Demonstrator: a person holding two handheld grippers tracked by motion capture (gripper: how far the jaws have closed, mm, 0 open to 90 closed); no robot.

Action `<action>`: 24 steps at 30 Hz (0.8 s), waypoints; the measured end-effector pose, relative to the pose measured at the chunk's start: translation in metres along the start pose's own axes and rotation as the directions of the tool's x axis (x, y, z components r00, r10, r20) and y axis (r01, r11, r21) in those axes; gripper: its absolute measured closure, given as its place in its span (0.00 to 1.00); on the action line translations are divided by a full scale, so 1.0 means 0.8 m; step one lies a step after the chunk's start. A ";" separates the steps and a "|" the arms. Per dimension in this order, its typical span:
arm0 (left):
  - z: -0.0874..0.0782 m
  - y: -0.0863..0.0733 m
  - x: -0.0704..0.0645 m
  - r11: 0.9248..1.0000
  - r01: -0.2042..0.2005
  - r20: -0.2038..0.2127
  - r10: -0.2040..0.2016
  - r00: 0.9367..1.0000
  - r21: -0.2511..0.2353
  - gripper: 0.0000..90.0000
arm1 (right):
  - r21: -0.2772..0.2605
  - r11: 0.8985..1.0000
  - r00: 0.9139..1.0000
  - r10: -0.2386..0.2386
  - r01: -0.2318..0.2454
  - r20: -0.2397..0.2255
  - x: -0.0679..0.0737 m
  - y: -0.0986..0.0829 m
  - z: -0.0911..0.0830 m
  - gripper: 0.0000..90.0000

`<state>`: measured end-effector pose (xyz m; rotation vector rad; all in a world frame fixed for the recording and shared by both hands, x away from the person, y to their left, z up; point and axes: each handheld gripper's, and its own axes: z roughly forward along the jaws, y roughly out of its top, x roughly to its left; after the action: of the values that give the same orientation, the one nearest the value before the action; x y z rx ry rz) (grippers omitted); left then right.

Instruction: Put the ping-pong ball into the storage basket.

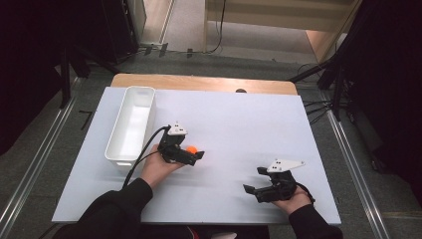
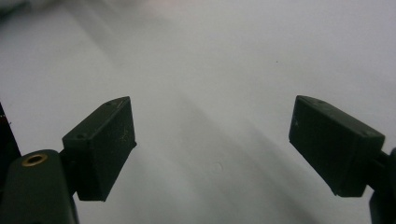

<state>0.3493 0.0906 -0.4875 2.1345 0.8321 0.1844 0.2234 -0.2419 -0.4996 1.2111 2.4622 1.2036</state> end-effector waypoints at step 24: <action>0.015 -0.023 -0.003 0.997 -0.043 -0.051 0.046 0.998 0.058 0.00 | -0.001 1.000 1.000 -0.007 0.007 -0.012 -0.002 0.005 0.006 0.15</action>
<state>0.3435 0.0895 -0.5087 2.2112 0.8286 0.2430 0.2290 -0.2388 -0.5003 1.1971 2.4726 1.2137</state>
